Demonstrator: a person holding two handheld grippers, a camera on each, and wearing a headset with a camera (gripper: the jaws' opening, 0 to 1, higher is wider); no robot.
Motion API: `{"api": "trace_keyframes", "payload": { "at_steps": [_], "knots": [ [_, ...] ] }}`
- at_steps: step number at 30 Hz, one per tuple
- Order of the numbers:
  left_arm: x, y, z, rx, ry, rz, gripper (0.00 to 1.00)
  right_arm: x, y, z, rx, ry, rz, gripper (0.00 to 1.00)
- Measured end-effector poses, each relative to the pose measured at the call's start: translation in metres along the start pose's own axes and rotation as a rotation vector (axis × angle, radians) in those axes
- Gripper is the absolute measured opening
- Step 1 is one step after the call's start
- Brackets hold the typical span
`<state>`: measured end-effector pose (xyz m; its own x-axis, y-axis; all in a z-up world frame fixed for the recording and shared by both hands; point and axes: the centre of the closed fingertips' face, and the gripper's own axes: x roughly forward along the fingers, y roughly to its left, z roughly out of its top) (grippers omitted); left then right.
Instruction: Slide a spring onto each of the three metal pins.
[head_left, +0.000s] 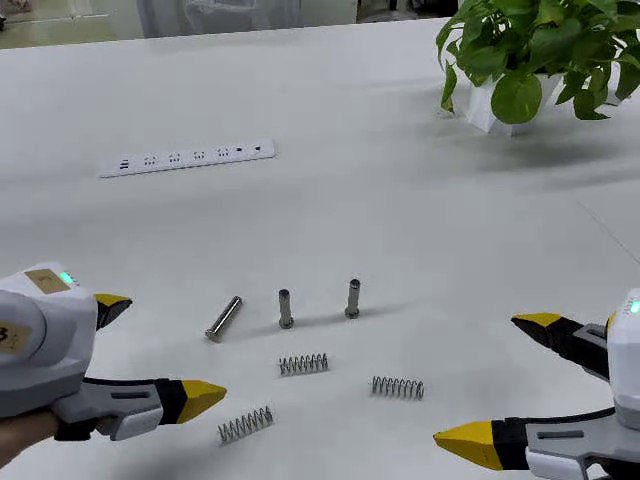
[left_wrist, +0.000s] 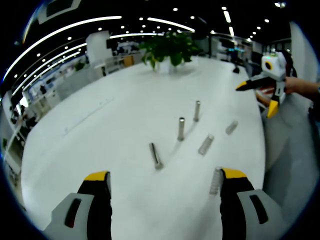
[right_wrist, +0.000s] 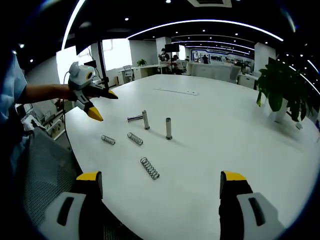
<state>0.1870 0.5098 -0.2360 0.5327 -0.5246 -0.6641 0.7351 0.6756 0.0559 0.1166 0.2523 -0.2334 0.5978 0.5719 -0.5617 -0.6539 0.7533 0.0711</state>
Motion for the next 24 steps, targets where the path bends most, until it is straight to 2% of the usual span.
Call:
{"api": "trace_keyframes", "payload": {
  "at_steps": [3,5,12,16,24],
  "knots": [
    [0.006,0.007,-0.003,0.046,0.059,0.005,0.91,0.001,0.000,-0.001,0.007,0.002,-0.002,0.99],
    [0.011,0.009,0.002,0.047,0.053,0.001,0.90,0.001,0.001,-0.002,0.008,0.003,-0.002,0.99],
    [0.027,0.015,0.015,0.043,0.077,-0.020,0.80,0.002,-0.001,-0.002,0.023,-0.007,-0.006,0.99],
    [0.037,0.017,0.017,-0.005,0.098,-0.041,0.75,0.002,-0.001,-0.001,0.033,-0.016,-0.009,0.99],
    [0.057,0.023,0.018,-0.056,0.142,-0.055,0.57,0.004,-0.001,-0.002,0.038,-0.013,-0.005,0.99]
  ]
}}
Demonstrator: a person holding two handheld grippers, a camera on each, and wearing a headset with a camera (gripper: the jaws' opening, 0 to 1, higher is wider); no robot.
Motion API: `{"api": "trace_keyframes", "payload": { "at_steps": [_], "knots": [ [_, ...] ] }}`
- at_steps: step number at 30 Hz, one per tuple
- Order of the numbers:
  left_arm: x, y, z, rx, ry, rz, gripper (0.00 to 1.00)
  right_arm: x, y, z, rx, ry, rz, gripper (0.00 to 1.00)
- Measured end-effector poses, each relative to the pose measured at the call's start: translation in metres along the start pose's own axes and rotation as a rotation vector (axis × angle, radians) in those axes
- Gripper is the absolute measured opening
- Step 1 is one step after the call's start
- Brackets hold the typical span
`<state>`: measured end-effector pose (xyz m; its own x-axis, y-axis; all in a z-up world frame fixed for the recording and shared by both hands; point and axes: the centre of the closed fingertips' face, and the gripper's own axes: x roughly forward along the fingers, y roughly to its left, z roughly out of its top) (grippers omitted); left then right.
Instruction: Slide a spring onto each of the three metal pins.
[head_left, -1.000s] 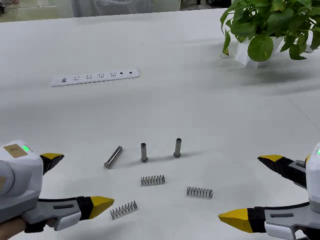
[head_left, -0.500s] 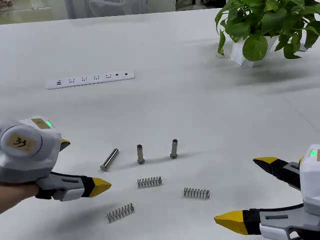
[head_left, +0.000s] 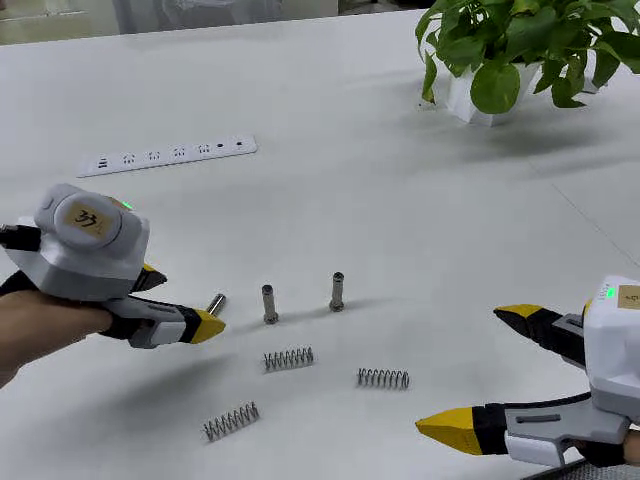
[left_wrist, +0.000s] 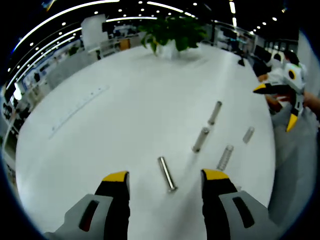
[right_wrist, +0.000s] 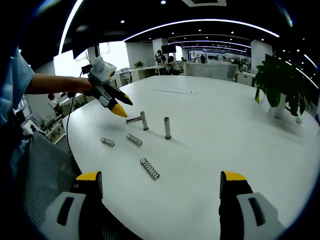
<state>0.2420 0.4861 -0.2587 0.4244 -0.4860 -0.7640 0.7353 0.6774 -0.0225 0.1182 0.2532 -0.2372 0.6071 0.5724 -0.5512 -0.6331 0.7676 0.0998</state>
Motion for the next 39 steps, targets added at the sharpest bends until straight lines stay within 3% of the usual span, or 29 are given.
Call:
{"api": "trace_keyframes", "payload": {
  "at_steps": [9,18,24,34,39],
  "knots": [
    [0.019,0.001,-0.001,-0.056,0.061,-0.019,0.35,-0.001,-0.001,0.001,0.005,-0.010,-0.004,0.99],
    [0.031,0.003,-0.004,-0.126,0.116,-0.024,0.23,-0.002,-0.002,0.002,-0.003,-0.016,-0.004,0.99],
    [0.037,0.003,-0.007,-0.143,0.146,-0.016,0.17,-0.002,-0.002,0.002,0.003,-0.016,-0.005,0.99],
    [0.043,0.000,-0.008,-0.113,0.187,0.000,0.13,-0.001,-0.001,0.001,-0.001,-0.010,-0.003,0.99],
    [0.042,-0.001,-0.010,-0.022,0.224,0.030,0.12,0.000,-0.001,0.000,0.001,-0.010,-0.002,0.99]
  ]
}}
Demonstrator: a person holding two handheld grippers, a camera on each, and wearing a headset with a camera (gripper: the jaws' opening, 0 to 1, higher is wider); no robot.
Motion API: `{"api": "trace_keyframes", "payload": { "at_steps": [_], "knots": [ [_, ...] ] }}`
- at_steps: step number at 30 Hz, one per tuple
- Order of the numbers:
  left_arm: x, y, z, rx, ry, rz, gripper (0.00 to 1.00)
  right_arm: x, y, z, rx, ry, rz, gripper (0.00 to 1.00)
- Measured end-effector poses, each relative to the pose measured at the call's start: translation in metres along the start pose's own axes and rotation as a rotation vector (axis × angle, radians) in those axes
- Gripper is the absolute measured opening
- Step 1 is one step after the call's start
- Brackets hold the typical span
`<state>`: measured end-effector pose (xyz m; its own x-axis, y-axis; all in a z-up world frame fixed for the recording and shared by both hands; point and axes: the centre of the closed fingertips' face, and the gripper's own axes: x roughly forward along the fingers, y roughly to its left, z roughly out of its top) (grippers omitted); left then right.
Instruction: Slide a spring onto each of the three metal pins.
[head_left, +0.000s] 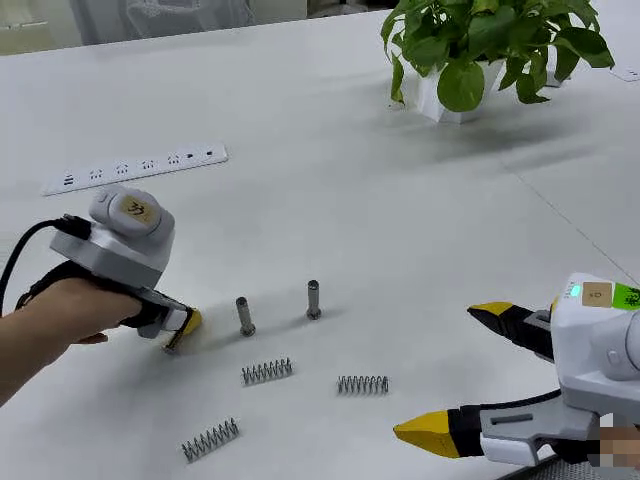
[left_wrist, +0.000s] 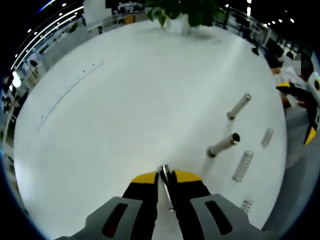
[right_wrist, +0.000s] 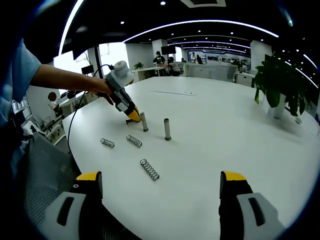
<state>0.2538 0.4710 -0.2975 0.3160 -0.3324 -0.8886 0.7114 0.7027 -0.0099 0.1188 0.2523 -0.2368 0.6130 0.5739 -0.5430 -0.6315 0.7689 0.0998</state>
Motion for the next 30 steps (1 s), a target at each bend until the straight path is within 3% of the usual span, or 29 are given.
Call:
{"api": "trace_keyframes", "payload": {
  "at_steps": [6,14,20,30],
  "knots": [
    [0.0007,-0.0003,-0.0009,0.091,0.042,0.049,0.11,0.0005,0.0014,-0.0003,-0.003,0.004,0.004,0.99],
    [0.0007,0.0000,-0.0024,0.088,0.079,0.065,0.09,0.0009,0.0015,-0.0020,-0.010,0.011,0.004,0.99],
    [-0.0003,0.0020,-0.0034,0.043,0.046,0.053,0.08,0.0014,0.0030,-0.0032,-0.017,0.019,0.007,0.99],
    [-0.0062,0.0027,-0.0018,-0.080,-0.054,0.018,0.08,0.0023,0.0035,-0.0051,-0.024,0.028,0.008,0.99]
  ]
}}
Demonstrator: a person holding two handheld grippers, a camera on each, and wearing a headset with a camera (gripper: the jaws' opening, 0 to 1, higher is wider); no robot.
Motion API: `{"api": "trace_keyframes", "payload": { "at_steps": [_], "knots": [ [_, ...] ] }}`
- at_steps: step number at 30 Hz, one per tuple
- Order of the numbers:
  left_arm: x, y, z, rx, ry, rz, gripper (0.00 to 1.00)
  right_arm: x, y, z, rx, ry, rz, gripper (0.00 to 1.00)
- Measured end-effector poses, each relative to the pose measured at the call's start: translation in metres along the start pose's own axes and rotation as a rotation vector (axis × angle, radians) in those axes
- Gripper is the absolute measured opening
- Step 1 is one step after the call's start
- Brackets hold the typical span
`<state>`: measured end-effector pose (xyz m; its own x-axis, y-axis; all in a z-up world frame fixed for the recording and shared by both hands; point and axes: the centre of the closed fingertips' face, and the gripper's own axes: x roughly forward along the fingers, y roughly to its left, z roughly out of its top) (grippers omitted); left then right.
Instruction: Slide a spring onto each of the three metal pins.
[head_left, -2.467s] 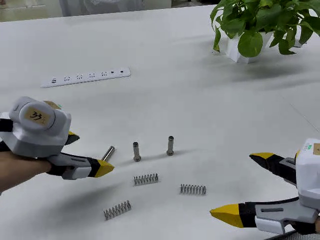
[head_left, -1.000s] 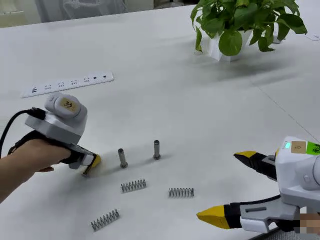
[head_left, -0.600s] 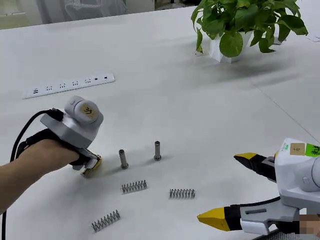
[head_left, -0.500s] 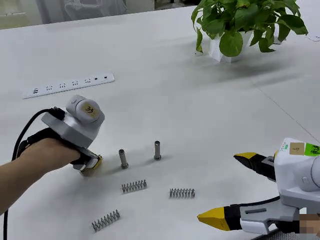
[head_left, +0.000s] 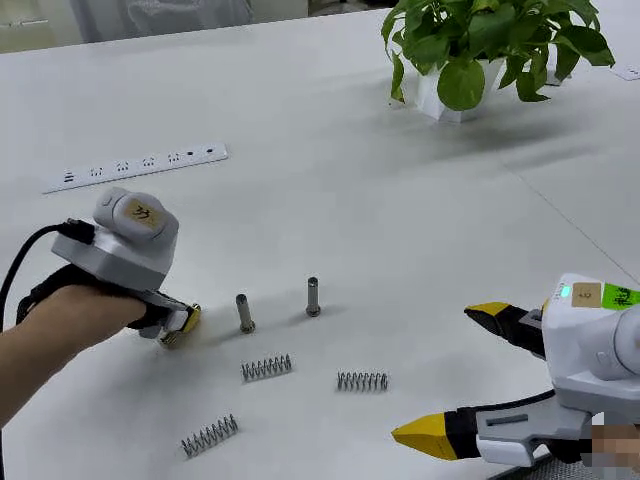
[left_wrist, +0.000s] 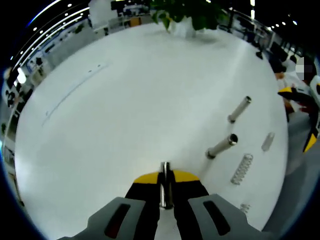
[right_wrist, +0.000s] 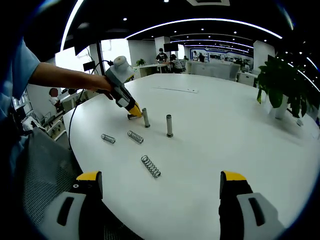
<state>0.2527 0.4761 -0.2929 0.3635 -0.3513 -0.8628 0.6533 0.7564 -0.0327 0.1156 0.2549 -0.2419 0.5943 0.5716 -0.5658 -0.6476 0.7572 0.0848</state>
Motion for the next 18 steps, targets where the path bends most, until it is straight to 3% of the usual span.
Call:
{"api": "trace_keyframes", "payload": {
  "at_steps": [7,18],
  "knots": [
    [-0.013,-0.003,0.004,-0.029,-0.065,-0.007,0.08,0.001,0.001,-0.002,-0.012,0.013,0.004,0.99],
    [-0.032,-0.007,0.000,-0.040,-0.131,-0.006,0.08,0.002,0.004,-0.004,-0.020,0.019,0.012,0.99]
  ]
}}
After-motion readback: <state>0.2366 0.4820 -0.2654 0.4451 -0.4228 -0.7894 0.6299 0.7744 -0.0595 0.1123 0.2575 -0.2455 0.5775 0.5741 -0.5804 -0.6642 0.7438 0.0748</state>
